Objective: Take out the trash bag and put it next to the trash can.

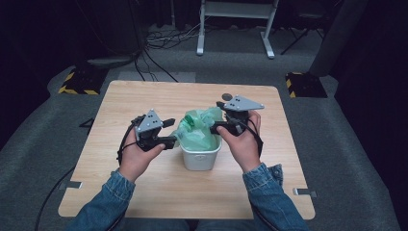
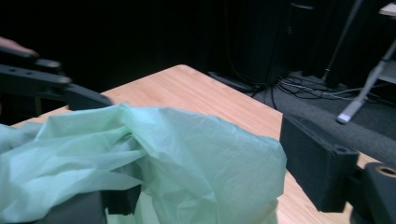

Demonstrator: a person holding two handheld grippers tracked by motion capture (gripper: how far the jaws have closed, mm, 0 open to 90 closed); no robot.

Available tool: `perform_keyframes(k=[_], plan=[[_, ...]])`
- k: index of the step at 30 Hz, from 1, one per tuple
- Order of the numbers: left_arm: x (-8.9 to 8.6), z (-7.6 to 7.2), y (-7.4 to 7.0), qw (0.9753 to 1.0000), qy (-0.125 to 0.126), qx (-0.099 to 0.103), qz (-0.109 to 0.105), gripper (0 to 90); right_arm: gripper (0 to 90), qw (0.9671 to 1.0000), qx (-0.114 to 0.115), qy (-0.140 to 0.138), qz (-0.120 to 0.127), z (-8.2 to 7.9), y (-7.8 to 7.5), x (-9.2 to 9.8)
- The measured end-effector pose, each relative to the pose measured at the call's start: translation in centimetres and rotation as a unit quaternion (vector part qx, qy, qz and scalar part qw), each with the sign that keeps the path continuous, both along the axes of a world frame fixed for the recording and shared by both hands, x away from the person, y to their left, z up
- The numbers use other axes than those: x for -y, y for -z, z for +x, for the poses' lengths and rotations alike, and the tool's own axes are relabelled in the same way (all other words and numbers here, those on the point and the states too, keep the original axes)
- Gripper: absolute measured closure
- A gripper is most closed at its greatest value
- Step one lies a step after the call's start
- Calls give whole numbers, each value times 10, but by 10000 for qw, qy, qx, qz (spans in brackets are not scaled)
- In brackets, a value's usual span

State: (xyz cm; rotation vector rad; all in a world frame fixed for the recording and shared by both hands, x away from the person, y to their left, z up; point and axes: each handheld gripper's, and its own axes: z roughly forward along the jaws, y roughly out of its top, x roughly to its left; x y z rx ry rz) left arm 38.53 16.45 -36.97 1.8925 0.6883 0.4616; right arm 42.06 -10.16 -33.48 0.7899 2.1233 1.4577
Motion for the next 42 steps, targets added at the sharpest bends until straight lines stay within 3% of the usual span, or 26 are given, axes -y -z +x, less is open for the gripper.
perform_keyframes(k=[7,13,17,19,22,28,30,34,38,42], plan=[[20,1,-1,9995,294,51,86,409,237,9990,103,-327,-298,-8,-2,-19],[34,2,0,9985,505,103,178,412,237,9957,101,-689,-611,-13,2,-32],[40,4,3,9980,604,43,195,441,252,9942,92,-782,-730,-16,5,-35],[43,4,4,9969,758,-1,229,509,253,9939,80,-809,-744,-16,6,-35],[45,3,5,9960,830,-33,316,660,250,9937,46,-838,-741,-18,6,-33],[47,4,4,9953,885,-78,386,844,239,9945,-4,-838,-632,-21,2,-20],[46,5,3,9956,858,-181,342,889,228,9952,-14,-774,-606,-22,1,-13],[45,9,-1,9961,826,-226,215,896,219,9968,-79,-635,-487,-24,0,3],[45,13,-5,9969,733,-240,139,896,202,9980,-375,-400,-305,-20,8,22],[44,16,-11,9971,721,-251,-10,896,197,9978,-438,-426,-268,-21,10,26]])
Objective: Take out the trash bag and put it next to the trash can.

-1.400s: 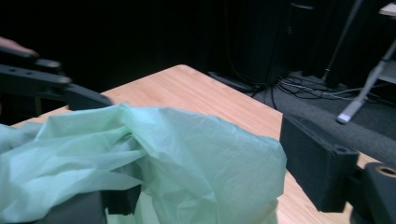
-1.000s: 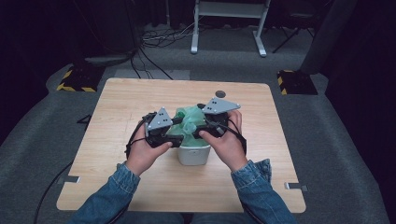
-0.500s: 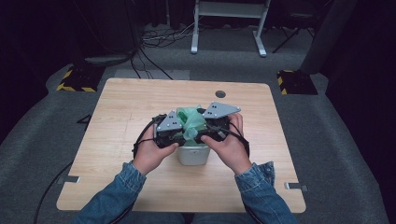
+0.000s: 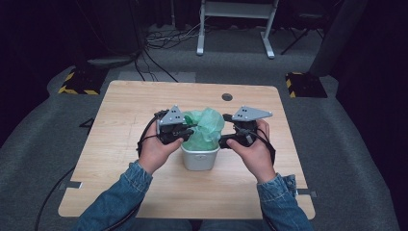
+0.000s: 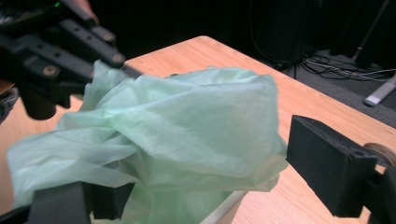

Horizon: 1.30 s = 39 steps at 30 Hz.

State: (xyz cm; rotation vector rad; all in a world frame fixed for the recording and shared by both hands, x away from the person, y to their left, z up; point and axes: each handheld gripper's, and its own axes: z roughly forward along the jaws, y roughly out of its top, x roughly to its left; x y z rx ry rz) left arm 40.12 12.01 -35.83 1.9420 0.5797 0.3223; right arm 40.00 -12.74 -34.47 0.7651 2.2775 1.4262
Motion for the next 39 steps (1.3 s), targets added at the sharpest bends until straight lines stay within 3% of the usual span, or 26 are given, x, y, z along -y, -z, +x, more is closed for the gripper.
perform_keyframes(k=[3,7,12,16,20,21,24,25,28,31,39], plan=[[1,1,-2,10000,0,-25,-69,894,195,9999,8,-141,-60,0,-1,-4],[2,2,-7,9999,-15,7,-169,888,190,9982,-16,-551,-229,5,0,-25],[1,0,-14,9995,14,68,-322,828,186,9952,-259,-784,-518,14,11,-47],[0,-2,-14,9993,37,53,-367,816,246,9935,-392,-848,-655,18,18,-56],[1,-3,-14,9993,78,54,-370,819,444,9905,-818,-865,-693,23,26,-65],[0,-4,-14,9993,86,58,-366,819,444,9905,-818,-865,-693,23,26,-65],[-2,-5,-13,9992,79,89,-384,799,661,9879,-974,-911,-790,25,28,-66],[-5,-6,-12,9990,27,115,-433,743,787,9873,-1004,-924,-808,25,28,-65],[-9,-7,-11,9987,-93,125,-489,578,863,9879,-1028,-909,-725,24,27,-63],[-17,-7,-9,9982,-302,85,-507,466,874,9885,-1009,-903,-671,24,27,-61],[-39,-17,-6,9976,-605,186,-266,328,882,9910,-936,-828,-482,22,19,-56]])
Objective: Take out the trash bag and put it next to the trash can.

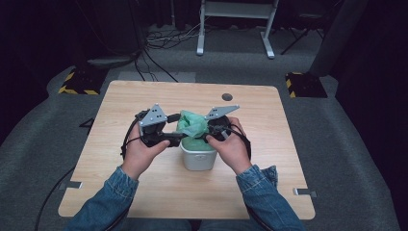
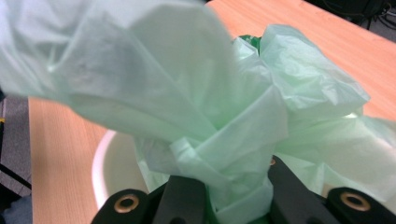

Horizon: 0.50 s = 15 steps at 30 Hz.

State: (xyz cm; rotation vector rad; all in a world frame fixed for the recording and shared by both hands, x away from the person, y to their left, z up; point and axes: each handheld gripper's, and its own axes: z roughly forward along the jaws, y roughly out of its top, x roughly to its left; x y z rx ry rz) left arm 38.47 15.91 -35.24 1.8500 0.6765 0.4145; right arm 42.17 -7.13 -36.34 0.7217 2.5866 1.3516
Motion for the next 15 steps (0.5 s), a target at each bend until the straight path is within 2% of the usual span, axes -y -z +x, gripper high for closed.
perform_keyframes(k=[5,12,15], plan=[[-11,-5,3,9999,-117,2,35,307,882,9999,77,29,123,-1,-7,3],[-38,-15,10,9991,-410,-16,108,286,883,9990,314,81,312,-3,-23,6],[-43,-18,13,9988,-469,-30,141,285,884,9984,383,104,393,-3,-27,8]])
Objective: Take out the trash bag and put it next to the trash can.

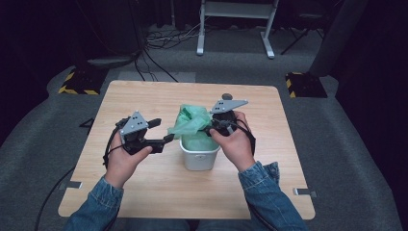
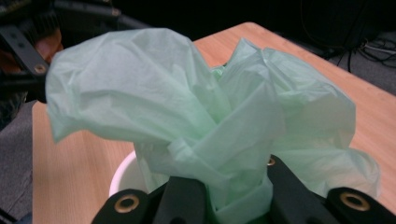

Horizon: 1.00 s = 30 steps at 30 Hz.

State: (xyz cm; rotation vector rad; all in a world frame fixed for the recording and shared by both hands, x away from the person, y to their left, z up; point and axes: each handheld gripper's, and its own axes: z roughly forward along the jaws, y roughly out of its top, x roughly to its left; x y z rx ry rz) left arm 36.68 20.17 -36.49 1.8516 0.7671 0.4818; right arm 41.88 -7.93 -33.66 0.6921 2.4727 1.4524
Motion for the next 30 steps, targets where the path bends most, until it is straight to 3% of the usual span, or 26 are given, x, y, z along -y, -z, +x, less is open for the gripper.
perform_keyframes(k=[4,14,19,26,30], plan=[[-10,-6,8,9999,-109,-12,124,285,883,9998,159,32,137,-2,-12,4],[-27,-8,30,9988,-350,-202,261,289,877,9990,385,108,207,-7,-30,8],[-34,-9,42,9977,-445,-273,438,284,876,9985,470,154,222,-9,-39,12],[-40,-9,63,9946,-415,-423,856,274,876,9973,652,212,254,-14,-55,17],[-43,-10,74,9936,-430,-505,914,271,876,9965,740,274,269,-17,-63,22]])
